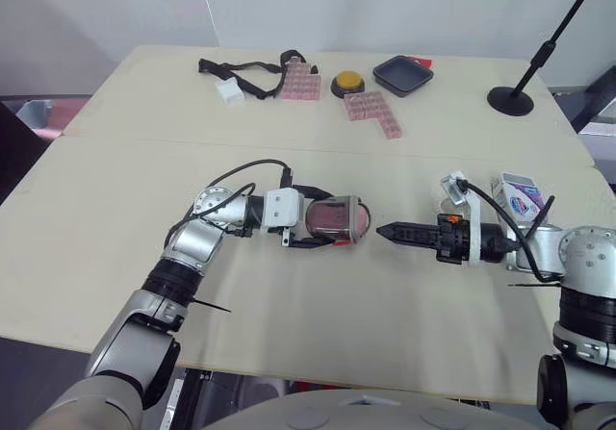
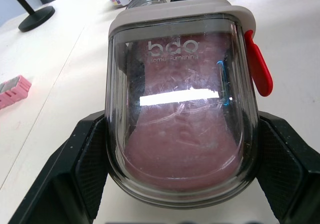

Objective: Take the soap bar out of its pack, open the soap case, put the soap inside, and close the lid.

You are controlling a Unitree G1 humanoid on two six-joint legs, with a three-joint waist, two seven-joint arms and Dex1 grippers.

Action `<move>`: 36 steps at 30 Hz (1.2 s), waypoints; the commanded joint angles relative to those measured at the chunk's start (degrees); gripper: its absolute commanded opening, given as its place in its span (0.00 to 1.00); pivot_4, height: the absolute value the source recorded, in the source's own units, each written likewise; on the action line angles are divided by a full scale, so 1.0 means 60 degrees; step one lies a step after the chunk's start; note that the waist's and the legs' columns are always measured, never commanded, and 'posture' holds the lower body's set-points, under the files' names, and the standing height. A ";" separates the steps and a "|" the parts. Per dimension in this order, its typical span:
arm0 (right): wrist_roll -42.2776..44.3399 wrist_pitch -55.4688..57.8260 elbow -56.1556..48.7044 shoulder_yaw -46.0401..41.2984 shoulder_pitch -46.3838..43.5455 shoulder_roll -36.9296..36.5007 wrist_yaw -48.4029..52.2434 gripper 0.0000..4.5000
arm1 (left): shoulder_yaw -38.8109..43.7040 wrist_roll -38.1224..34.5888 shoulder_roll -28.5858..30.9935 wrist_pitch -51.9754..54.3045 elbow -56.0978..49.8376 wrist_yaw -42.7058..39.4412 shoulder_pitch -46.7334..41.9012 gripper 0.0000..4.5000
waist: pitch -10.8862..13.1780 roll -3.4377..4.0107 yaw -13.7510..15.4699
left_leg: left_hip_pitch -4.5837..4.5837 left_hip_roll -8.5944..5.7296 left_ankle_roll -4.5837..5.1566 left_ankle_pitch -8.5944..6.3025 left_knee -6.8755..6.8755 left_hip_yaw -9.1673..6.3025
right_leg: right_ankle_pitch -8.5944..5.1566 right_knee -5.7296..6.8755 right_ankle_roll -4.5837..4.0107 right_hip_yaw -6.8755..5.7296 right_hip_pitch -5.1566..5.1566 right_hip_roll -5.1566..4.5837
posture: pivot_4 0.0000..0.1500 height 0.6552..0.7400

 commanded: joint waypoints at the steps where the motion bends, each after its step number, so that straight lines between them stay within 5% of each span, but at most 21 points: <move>1: 0.1131 0.0065 -0.0251 -0.0047 -0.0180 0.0083 -0.0816 0.99 | -0.0066 -0.0226 -0.0081 -0.0111 -0.0388 0.0000 -0.0077 0.77 | 0.0000 0.0000 0.0006 | 0.0000 0.0000 0.0000 0.0000 0.0000 0.0000 | 0.0000 -0.0003 0.0000 0.0000 0.0000 0.0000 | 1.00 1.00; 15: 0.2612 -0.0281 0.0076 0.0509 -0.0384 0.0570 -0.2731 0.99 | -0.0339 -0.0174 -0.0358 -0.0007 -0.0679 0.0199 -0.0032 0.77 | 0.0000 0.0001 0.0002 | -0.0007 -0.0003 -0.0002 0.0000 -0.0005 -0.0001 | 0.0001 -0.0045 0.0002 -0.0004 0.0001 0.0000 | 1.00 1.00; 28: 0.4630 -0.1539 0.0588 0.1595 -0.0157 -0.0175 -0.4409 0.99 | -0.0406 -0.0134 -0.0418 -0.0022 -0.0757 0.0257 -0.0021 0.77 | 0.0001 0.0001 0.0006 | -0.0009 -0.0005 -0.0004 -0.0001 -0.0019 -0.0001 | 0.0002 -0.0061 0.0004 -0.0005 0.0002 0.0001 | 1.00 1.00; 36: 0.5707 -0.2360 0.0652 0.2483 0.0037 -0.0999 -0.4997 0.49 | -0.0447 -0.0114 -0.0411 -0.0082 -0.0743 0.0272 -0.0046 0.77 | 0.0001 0.0002 0.0004 | -0.0011 -0.0006 -0.0008 -0.0004 -0.0024 -0.0001 | 0.0003 -0.0074 0.0006 -0.0008 0.0005 0.0001 | 1.00 1.00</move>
